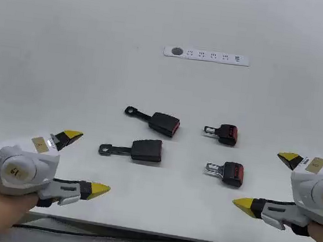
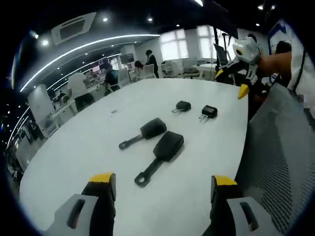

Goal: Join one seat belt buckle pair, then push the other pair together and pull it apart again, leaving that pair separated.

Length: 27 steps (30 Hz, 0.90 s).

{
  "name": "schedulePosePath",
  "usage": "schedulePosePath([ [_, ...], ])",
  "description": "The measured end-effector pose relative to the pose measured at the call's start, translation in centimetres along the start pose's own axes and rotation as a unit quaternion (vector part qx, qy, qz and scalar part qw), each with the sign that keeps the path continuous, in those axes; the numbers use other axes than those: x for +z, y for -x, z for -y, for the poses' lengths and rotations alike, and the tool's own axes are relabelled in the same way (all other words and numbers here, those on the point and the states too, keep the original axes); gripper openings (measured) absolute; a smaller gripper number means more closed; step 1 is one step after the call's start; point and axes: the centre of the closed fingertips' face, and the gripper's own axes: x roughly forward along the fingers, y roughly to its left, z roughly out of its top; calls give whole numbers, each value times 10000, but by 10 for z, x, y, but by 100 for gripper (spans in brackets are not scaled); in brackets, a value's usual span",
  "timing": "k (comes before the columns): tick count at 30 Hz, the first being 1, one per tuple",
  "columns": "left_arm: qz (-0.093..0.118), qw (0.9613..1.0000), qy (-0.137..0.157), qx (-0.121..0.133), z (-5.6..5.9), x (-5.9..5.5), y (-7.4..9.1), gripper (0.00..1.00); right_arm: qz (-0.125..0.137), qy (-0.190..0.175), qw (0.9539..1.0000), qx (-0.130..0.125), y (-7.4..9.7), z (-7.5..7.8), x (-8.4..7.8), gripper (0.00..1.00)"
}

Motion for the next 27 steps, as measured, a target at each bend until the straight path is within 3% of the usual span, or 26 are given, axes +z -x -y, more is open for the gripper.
schedulePosePath([
  [9, -40, 9999, -130, -1, 9, 3, 0, 79, 15, 29, 10000, -44, -1, 3, 2, 76],
  [19, -43, 9998, -174, -32, 10, 5, 0, 78, -25, 91, 9999, -48, -1, 1, 0, 75],
  [27, -131, 9990, -422, -103, 14, 4, -2, 77, 2, 160, 9999, -17, -3, -2, 4, 74],
])
